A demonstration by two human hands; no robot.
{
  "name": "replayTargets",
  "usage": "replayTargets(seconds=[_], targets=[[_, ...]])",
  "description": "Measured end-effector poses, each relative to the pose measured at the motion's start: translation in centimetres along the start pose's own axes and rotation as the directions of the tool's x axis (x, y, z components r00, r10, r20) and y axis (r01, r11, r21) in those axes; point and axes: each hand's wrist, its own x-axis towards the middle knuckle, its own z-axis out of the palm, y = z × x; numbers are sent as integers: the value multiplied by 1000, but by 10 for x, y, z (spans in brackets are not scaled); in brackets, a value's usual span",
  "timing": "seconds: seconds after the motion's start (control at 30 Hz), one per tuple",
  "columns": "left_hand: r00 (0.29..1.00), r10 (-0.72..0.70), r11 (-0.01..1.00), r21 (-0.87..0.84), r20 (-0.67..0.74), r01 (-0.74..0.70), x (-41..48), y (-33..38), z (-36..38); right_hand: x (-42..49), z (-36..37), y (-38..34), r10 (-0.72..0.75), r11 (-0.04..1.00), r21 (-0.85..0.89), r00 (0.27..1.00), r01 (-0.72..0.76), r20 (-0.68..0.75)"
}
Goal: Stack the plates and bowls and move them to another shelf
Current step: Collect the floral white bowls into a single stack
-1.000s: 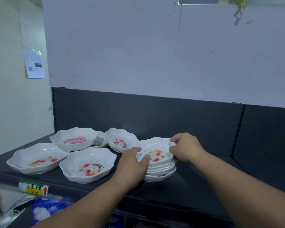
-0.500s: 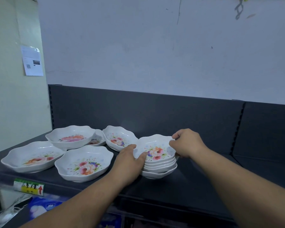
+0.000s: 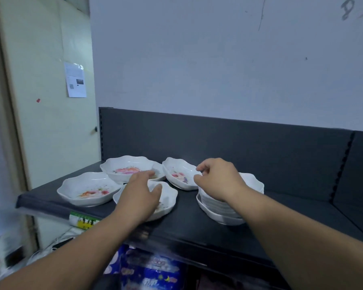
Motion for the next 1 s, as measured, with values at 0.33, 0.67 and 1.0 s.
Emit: replayTargets(seconds=[0.33,0.67,1.0], targets=[[994,-100,991,97,50,95,-21,-44,-19,-9,56,-27,-23,999,-26,977,29,211],[978,-182,982,-29,106,186,-20,-40,-18,-13,70,-26,172,956,164,921,-241,350],[995,-93,993,-69,44,95,-29,-24,-21,-12,48,-22,175,954,193,950,-228,259]])
